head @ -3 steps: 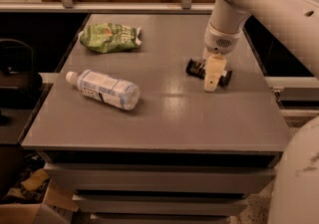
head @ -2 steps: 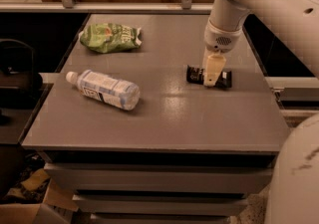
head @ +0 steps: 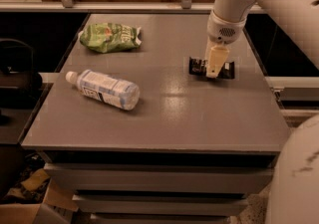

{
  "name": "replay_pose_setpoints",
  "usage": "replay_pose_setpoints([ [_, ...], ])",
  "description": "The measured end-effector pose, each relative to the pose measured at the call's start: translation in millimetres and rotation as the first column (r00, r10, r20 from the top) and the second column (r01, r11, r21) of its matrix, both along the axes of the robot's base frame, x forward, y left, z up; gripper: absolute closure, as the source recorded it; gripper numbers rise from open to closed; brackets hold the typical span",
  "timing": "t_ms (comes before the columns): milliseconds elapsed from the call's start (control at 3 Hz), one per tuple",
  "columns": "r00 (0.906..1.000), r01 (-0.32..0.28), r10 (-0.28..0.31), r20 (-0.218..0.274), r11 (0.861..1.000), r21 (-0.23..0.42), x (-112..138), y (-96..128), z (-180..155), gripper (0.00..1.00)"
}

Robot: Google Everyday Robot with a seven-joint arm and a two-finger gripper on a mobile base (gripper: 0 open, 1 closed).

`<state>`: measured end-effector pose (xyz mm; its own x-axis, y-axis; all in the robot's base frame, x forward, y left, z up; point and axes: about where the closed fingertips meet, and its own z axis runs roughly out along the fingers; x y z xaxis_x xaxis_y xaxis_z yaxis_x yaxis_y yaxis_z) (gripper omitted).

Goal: Move rxbar chocolate near green jalapeno chip bag

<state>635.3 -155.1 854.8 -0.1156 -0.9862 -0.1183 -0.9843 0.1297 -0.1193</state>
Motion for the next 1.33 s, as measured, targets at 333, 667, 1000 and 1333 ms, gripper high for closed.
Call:
replay_pose_setpoints([
  [333,0.9963,-0.009,0.008,0.086,1.000,0.003,6.8,-4.4,37.2,1.00],
  [667,0.9963,-0.009,0.008,0.086,1.000,0.003,6.8,-4.4,37.2,1.00],
  [1000,0.9916,-0.044,0.045,0.121,0.999,-0.007,15.1,4.6,45.1,1.00],
  [1333,0.9764,-0.126,0.128,0.174,0.992,-0.023,25.7,29.6,62.9,1.00],
])
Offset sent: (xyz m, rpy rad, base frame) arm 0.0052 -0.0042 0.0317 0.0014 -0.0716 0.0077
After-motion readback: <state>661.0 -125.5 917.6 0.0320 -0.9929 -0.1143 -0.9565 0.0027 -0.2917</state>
